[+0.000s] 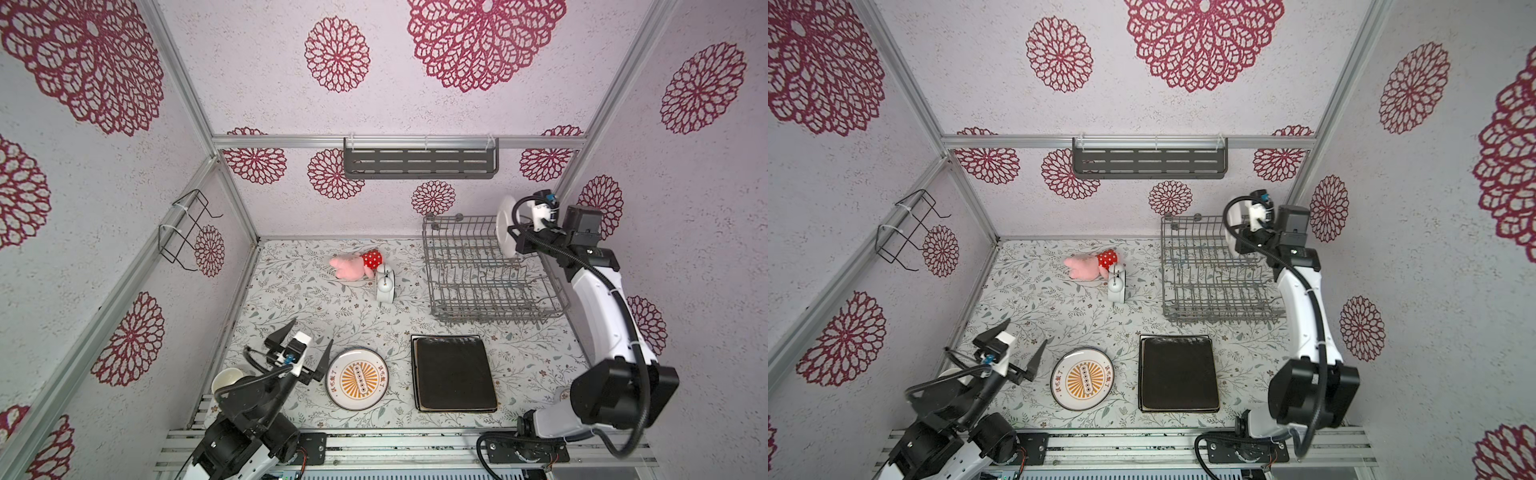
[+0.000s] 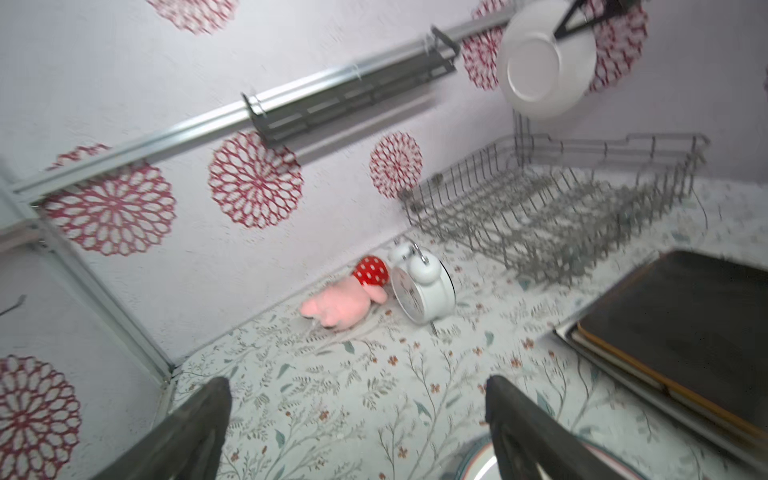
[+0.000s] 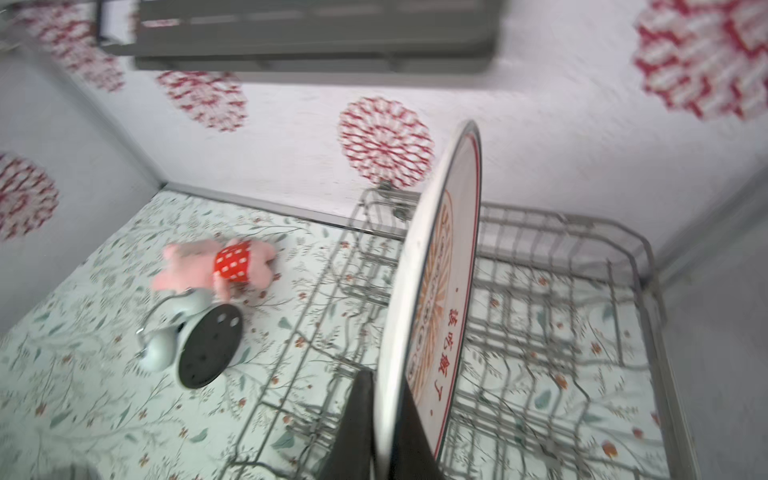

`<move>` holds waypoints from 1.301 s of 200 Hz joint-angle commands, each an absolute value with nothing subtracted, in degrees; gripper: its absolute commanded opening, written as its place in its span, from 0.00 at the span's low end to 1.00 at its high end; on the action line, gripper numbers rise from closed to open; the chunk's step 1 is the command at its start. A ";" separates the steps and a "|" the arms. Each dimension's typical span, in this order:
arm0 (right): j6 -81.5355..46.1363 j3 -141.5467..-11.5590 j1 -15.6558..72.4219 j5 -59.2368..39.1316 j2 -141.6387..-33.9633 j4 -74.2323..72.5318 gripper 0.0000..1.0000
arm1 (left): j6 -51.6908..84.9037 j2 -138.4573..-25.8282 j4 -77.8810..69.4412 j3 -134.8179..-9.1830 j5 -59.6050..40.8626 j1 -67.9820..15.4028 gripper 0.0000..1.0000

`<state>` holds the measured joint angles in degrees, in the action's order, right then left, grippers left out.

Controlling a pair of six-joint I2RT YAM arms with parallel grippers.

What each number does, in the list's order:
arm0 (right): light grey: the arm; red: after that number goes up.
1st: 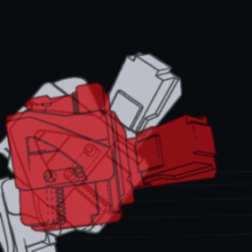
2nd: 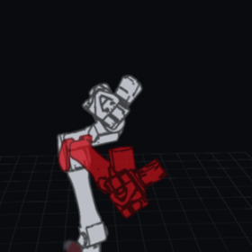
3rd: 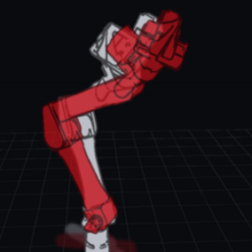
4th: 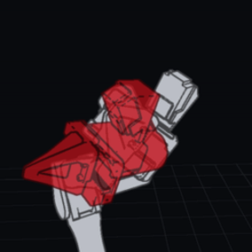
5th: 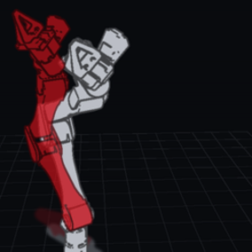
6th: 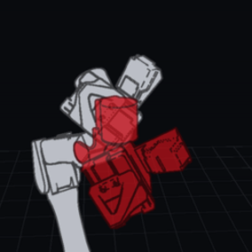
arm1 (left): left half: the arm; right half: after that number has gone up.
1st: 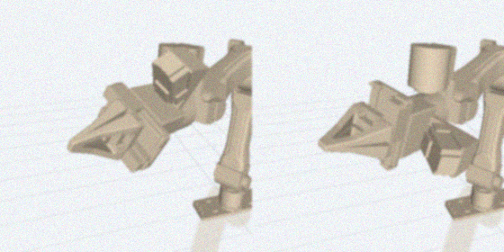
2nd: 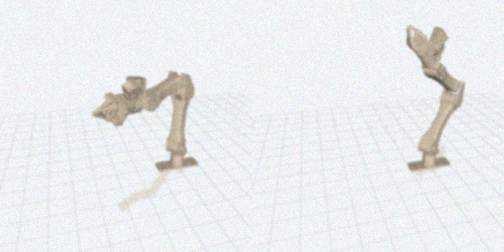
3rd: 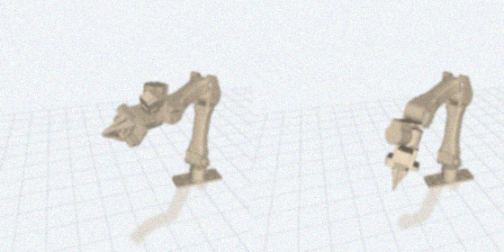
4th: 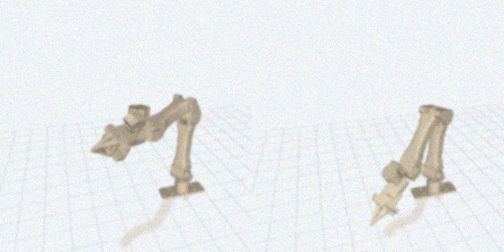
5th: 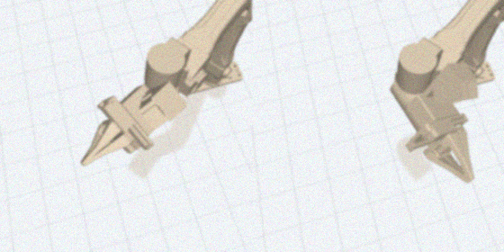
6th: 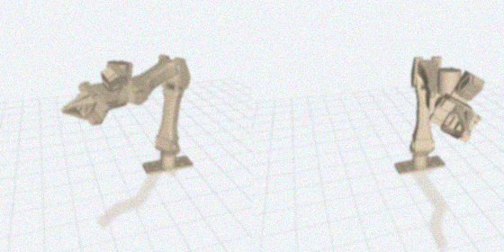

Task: Unload the plates from the dish rack
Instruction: 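Lift the white plate out of the rack with the right gripper, then carry the white plate to the plate stack and lower it on top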

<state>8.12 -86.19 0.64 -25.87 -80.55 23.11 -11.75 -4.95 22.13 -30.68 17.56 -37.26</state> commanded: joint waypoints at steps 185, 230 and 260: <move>44.72 -51.67 87.82 44.64 -81.18 -4.79 0.02 | 23.23 -9.21 38.70 -43.81 22.74 -36.91 0.97; 48.03 -52.41 91.03 46.57 -89.94 -9.70 0.02 | 22.19 -11.51 38.06 -43.77 23.50 -36.91 0.97; 48.34 -53.59 91.58 44.42 -92.56 -10.17 0.02 | 22.73 -10.79 37.79 -43.25 23.85 -36.91 0.97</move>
